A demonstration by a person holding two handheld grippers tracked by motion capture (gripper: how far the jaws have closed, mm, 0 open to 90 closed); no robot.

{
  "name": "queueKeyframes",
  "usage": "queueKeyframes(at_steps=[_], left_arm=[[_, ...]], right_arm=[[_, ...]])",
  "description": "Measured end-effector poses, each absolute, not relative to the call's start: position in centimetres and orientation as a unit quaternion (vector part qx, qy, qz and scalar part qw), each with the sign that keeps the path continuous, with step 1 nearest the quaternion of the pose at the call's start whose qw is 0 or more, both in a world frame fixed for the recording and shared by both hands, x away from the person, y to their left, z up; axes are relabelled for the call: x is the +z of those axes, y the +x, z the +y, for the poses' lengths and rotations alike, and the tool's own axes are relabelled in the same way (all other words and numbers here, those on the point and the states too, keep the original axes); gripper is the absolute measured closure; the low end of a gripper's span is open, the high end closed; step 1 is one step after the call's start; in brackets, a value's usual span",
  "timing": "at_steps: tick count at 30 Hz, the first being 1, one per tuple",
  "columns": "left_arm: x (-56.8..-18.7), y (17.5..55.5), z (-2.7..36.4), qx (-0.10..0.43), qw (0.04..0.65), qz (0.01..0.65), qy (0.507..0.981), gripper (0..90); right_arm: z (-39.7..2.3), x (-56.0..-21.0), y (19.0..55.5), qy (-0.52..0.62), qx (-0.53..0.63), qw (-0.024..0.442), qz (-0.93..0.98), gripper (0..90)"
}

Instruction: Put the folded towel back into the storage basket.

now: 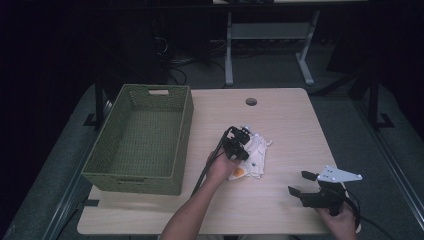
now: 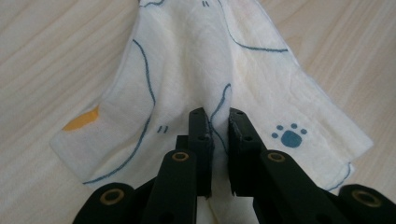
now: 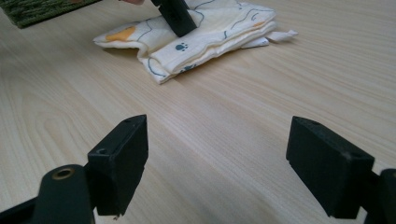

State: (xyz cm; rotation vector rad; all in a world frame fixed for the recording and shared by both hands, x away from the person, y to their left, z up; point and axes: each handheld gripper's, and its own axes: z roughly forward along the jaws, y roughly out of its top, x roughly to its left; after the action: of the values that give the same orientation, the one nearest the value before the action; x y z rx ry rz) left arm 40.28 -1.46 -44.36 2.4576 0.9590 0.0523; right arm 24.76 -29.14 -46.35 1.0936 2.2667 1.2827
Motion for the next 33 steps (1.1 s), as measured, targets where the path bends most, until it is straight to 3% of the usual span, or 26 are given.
queueKeyframes(at_steps=[33], left_arm=[[-37.3, 38.4, 5.0, -0.059, 0.348, 0.359, 0.864, 82.3]], right_arm=[[-29.4, -46.4, 24.6, 0.397, 0.45, 0.166, 0.783, 20.3]])
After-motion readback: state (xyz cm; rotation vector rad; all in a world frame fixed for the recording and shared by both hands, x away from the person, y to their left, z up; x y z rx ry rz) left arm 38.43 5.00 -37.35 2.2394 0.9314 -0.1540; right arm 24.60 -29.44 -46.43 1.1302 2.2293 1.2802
